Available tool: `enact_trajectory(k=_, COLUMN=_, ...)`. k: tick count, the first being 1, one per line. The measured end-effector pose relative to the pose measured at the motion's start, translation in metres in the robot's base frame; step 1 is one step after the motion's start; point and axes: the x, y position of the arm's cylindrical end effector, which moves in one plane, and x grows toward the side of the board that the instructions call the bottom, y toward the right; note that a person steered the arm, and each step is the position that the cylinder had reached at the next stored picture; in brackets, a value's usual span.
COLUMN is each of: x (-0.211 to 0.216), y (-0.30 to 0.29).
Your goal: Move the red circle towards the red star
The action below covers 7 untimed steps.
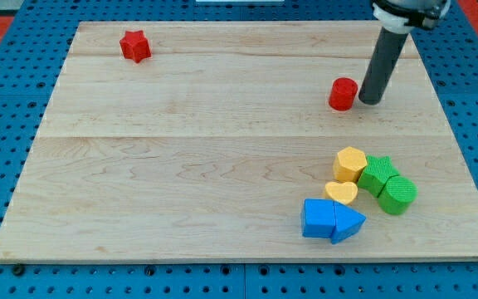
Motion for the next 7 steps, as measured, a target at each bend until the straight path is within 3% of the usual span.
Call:
enact_trajectory(k=1, x=-0.018, y=-0.053)
enact_trajectory(k=3, x=0.011, y=-0.051)
enact_trajectory(k=4, x=0.006, y=-0.105)
enact_trajectory(k=6, x=-0.075, y=-0.232)
enact_trajectory(k=7, x=-0.076, y=-0.254)
